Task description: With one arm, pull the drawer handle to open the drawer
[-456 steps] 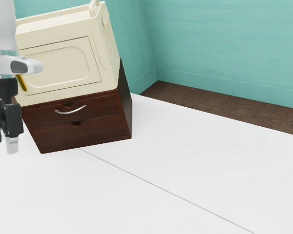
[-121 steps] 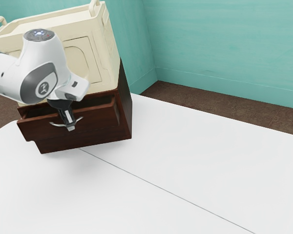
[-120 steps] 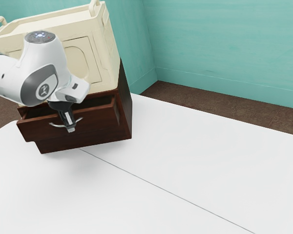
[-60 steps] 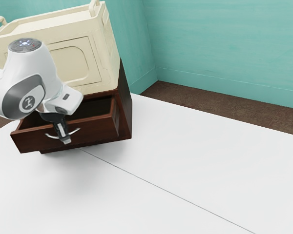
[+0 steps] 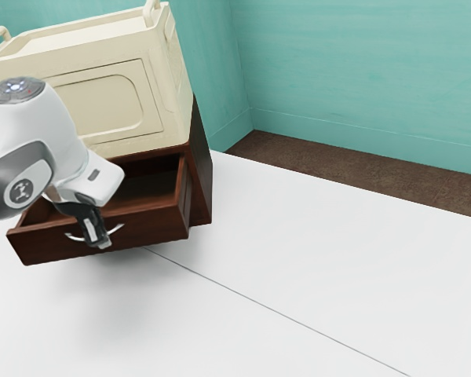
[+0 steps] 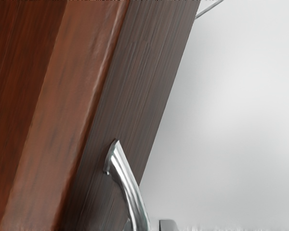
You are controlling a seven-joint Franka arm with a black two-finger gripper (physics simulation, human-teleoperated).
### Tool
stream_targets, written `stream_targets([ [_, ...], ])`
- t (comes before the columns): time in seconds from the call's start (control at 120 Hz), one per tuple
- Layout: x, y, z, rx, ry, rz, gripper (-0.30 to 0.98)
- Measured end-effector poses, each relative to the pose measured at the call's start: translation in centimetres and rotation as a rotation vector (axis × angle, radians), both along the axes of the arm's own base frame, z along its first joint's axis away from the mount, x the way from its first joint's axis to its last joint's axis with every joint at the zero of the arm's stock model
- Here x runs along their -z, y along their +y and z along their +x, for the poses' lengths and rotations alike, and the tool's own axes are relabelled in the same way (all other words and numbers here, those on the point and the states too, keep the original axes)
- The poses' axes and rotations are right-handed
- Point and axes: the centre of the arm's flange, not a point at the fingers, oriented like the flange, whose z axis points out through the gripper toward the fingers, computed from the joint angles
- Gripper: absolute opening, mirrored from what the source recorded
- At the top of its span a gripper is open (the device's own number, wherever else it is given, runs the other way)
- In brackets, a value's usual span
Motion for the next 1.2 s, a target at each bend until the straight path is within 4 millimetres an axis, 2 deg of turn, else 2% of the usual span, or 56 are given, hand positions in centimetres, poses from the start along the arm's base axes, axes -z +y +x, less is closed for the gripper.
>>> stream_targets([
  [0.283, -0.7, -0.3, -2.4, -0.008, -0.028, 0.044, -0.04],
  [0.633, -0.8, -0.2, -2.8, -0.035, -0.04, 0.051, -0.01],
  [1.033, -0.7, -0.8, -2.7, -0.04, -0.043, 0.045, 0.11],
  [1.2, -1.9, -1.8, -3.2, -0.026, -0.066, 0.044, 0.16],
])
